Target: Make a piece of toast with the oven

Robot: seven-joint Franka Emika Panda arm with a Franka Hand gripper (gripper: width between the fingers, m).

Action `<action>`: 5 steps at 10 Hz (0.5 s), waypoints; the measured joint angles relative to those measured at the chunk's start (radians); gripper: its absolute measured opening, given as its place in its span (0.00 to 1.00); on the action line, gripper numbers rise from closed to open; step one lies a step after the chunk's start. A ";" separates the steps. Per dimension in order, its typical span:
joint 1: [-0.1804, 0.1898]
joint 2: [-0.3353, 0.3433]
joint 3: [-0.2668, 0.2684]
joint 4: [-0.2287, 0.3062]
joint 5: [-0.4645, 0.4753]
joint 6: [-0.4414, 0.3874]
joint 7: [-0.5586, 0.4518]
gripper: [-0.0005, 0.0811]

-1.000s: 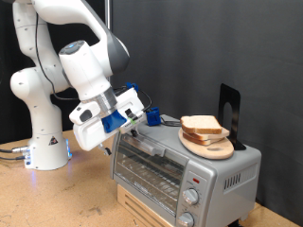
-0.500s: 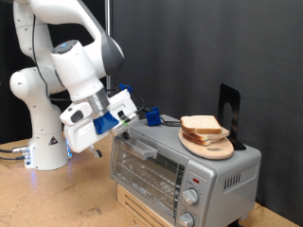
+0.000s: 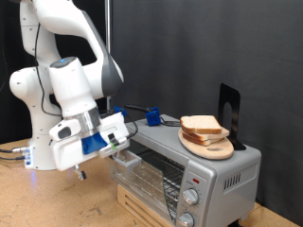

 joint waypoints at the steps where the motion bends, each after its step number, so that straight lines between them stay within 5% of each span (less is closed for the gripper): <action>1: -0.003 0.021 -0.008 0.011 0.043 0.003 -0.049 0.99; 5: -0.019 0.041 -0.012 0.047 0.121 -0.085 -0.142 0.99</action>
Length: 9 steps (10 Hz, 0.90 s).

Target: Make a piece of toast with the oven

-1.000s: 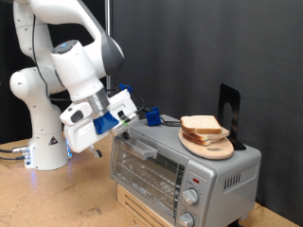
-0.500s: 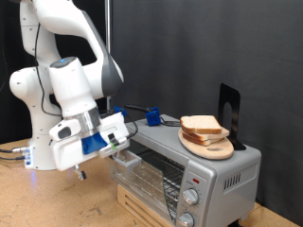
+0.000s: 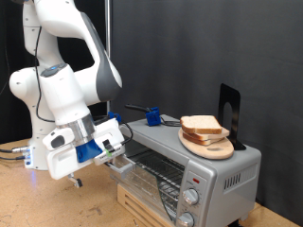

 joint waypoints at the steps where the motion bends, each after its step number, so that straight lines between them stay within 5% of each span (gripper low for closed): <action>1: -0.005 -0.005 -0.002 0.008 0.003 -0.046 -0.012 0.99; 4: -0.017 -0.045 -0.005 0.014 -0.009 -0.136 -0.021 0.99; 9: -0.034 -0.079 -0.005 0.010 -0.103 -0.155 0.024 0.99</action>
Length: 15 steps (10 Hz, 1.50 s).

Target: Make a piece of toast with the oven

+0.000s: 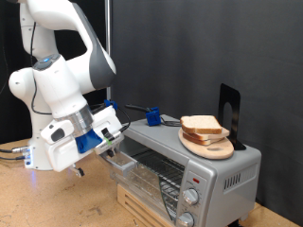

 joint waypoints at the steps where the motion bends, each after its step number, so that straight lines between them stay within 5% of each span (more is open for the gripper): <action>1: -0.001 0.000 0.000 0.000 -0.016 0.002 0.011 0.99; 7: -0.017 0.004 0.000 0.000 -0.205 0.029 0.127 0.99; 10: -0.033 0.033 0.002 0.017 -0.434 0.033 0.304 0.99; 15: -0.054 0.091 -0.005 0.037 -0.528 0.051 0.350 0.99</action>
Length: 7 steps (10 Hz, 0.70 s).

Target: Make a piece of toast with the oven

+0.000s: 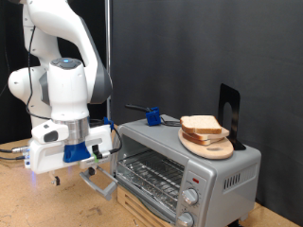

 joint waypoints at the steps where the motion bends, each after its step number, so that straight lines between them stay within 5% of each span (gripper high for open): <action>1: -0.006 0.017 -0.003 0.000 -0.010 0.019 0.005 0.99; 7: -0.021 0.199 -0.025 -0.006 -0.008 0.233 0.100 0.99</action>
